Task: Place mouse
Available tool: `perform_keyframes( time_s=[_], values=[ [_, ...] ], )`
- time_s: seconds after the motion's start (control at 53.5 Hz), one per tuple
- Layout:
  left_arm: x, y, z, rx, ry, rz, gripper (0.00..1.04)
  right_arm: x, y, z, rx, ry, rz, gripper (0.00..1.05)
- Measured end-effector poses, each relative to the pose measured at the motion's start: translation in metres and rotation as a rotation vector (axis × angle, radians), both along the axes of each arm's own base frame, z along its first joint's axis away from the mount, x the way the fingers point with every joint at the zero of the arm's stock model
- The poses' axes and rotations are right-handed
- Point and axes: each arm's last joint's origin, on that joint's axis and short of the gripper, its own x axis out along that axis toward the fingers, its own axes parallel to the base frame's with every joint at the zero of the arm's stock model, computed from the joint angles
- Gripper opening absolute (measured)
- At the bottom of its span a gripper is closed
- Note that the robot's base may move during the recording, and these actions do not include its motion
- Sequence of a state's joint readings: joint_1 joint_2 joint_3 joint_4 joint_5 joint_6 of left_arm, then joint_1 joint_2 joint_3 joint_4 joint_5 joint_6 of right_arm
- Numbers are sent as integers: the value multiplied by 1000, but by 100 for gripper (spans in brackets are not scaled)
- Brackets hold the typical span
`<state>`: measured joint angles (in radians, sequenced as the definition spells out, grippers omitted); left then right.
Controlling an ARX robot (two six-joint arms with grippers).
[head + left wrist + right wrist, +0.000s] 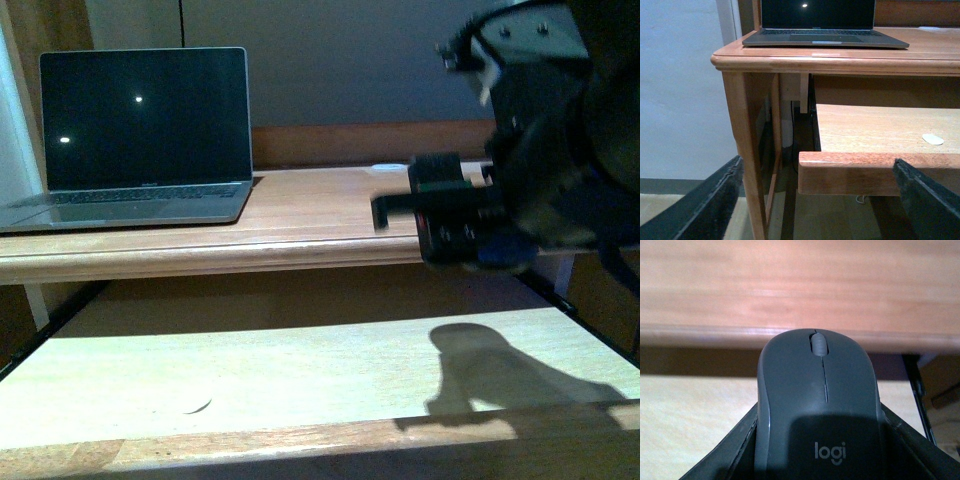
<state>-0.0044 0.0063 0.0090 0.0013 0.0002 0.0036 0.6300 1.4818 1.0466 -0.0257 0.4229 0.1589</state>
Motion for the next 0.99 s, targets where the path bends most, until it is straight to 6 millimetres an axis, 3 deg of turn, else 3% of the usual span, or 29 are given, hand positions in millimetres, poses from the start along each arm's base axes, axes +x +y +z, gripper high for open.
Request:
perform_keyframes(
  time_s=[0.019,0.112,0.243,0.355,0.449,0.58,0.636,0.823,0.879,0.991],
  values=[
    [0,0,0,0,0,0,98,3,3,9,15,-20,1,55],
    [0,0,0,0,0,0,96,16,16,28,49,-58,2,55],
    [0,0,0,0,0,0,97,50,56,43,58,-74,6,55],
    [0,0,0,0,0,0,97,72,83,38,34,-73,-11,55],
    [0,0,0,0,0,0,97,96,110,20,-8,-67,-40,55],
    [0,0,0,0,0,0,97,113,129,1,-35,-71,-81,55],
    [0,0,0,0,0,0,97,113,131,1,-24,-77,-76,58],
    [0,0,0,0,0,0,97,105,131,6,126,-150,15,92],
    [0,0,0,0,0,0,97,98,123,12,177,-173,50,99],
    [0,0,0,0,0,0,97,75,83,39,301,-268,136,97]
  ],
)
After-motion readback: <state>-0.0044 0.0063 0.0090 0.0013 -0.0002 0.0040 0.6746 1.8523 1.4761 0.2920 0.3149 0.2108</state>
